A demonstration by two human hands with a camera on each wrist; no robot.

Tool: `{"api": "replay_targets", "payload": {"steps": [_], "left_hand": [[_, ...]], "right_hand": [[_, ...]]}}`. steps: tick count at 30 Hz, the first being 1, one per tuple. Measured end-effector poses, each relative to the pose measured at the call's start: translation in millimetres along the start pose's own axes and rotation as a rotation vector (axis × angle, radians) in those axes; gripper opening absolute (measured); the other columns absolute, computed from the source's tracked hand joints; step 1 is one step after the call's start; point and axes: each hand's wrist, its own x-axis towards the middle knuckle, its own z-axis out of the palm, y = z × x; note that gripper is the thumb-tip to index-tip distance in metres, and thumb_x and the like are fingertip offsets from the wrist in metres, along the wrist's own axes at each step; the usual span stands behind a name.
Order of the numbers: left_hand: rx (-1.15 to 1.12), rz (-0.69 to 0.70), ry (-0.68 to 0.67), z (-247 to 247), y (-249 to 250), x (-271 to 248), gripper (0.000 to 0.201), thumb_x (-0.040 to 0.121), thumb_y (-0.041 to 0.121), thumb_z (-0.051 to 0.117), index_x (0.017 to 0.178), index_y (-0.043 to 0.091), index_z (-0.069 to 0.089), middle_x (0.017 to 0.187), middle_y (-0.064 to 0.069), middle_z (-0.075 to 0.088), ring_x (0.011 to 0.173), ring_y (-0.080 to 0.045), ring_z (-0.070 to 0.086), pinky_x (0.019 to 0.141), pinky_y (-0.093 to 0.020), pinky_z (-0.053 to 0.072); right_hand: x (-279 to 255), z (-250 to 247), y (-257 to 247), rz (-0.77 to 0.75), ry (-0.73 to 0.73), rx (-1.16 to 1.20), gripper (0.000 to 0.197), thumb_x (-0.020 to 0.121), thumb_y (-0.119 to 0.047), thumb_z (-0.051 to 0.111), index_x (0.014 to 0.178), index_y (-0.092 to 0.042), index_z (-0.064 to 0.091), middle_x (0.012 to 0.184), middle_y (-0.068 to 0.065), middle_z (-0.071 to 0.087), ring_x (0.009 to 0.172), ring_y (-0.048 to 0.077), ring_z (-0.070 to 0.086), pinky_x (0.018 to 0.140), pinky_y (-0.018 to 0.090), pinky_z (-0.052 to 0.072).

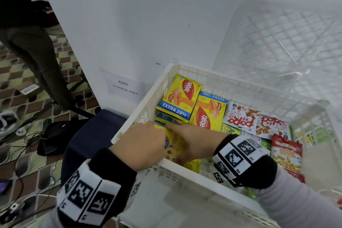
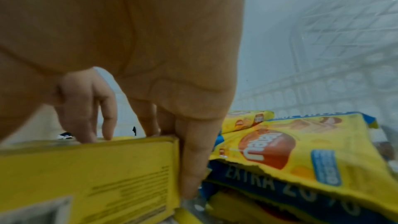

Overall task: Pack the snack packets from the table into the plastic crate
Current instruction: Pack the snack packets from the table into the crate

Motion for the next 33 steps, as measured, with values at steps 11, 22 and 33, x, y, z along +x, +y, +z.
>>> {"api": "replay_targets", "payload": {"steps": [11,22,33], "left_hand": [[-0.068,-0.022,-0.074,-5.4,-0.9,3.3,0.019,0.094,0.016,0.036,0.093,0.015,0.055,0.105,-0.007,0.061,0.077,-0.018,0.043,0.067,-0.027,0.031],[-0.292,0.061,-0.065,-58.9,-5.1,-19.6,0.042,0.093,0.052,0.035,0.121,0.024,0.048,0.116,0.001,0.058,0.105,-0.017,0.056,0.093,-0.037,0.045],[-0.012,0.062,-0.11,-96.9,32.8,70.1,0.057,0.089,0.039,0.06,0.134,0.011,0.04,0.126,-0.007,0.053,0.112,-0.022,0.052,0.084,-0.029,0.041]], "right_hand": [[-5.0,1.2,-7.9,0.04,-0.037,-0.147,0.096,0.076,-0.044,0.072,0.148,-0.012,0.016,0.135,0.012,0.046,0.122,0.028,0.046,0.101,0.035,0.04],[-23.5,-37.4,42.9,0.261,0.277,-0.025,0.079,0.078,-0.044,0.071,0.144,-0.023,0.032,0.141,0.003,0.043,0.127,0.019,0.043,0.101,0.033,0.039],[-13.2,-15.1,62.7,0.525,0.164,-0.154,0.118,0.067,-0.043,0.08,0.15,-0.018,0.0,0.153,0.024,-0.018,0.14,0.046,-0.014,0.113,0.054,0.02]]}}
